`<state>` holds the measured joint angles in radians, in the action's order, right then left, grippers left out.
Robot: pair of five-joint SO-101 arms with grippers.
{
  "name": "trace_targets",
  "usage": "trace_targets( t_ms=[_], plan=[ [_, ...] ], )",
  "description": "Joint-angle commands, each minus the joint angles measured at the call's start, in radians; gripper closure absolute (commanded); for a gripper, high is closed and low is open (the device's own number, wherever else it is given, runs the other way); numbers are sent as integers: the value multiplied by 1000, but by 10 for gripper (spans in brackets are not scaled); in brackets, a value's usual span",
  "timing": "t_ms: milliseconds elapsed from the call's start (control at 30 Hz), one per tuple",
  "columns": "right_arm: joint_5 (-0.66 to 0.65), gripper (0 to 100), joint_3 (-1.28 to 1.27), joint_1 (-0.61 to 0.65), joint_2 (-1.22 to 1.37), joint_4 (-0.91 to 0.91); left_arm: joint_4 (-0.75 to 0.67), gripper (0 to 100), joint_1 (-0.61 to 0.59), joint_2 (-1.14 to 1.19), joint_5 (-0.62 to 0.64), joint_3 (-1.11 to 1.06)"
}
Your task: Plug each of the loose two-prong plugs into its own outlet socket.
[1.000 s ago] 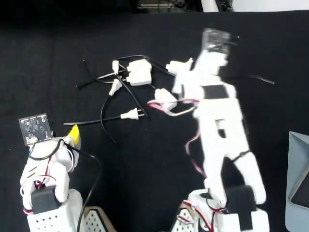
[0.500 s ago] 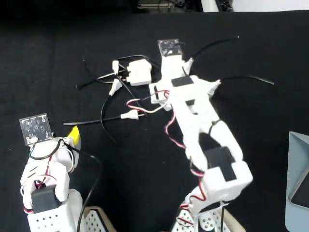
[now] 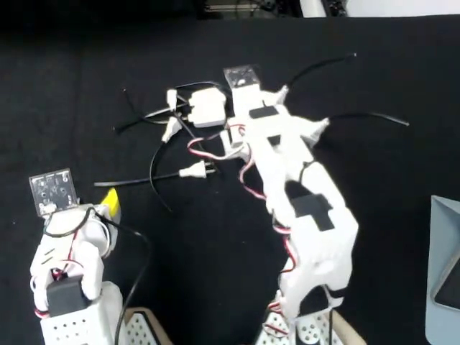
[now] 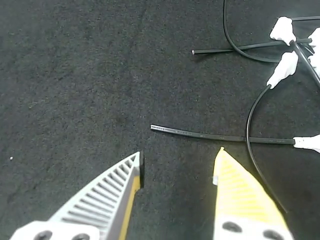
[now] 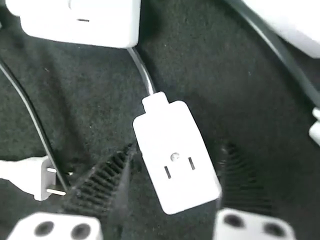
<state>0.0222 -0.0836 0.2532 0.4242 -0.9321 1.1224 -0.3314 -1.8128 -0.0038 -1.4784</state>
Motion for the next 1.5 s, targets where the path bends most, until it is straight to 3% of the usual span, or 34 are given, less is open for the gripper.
trace_targets(
  t_ms=[0, 133, 400, 933, 1100, 1233, 1467],
  plan=[
    [-8, 877, 70, -20, -5, -11, -2, 757, -2, -6, 2, 8],
    [-8, 990, 59, -17, -77, -23, -3, 757, -2, -6, 2, 8],
    [-8, 987, -159, 29, -463, -77, -3, 757, -4, -6, 2, 8],
    [-6, 987, -568, 351, -1127, -84, -5, 757, -10, -6, 2, 8],
    [-9, 985, -651, 448, -1159, -72, -3, 757, -12, -6, 2, 16],
    [-91, 981, -716, 460, -1092, 20, 6, 757, -12, -6, 6, 45],
    [-101, 794, -697, 485, -900, 54, 74, 757, -12, -6, 11, 122]
  ],
)
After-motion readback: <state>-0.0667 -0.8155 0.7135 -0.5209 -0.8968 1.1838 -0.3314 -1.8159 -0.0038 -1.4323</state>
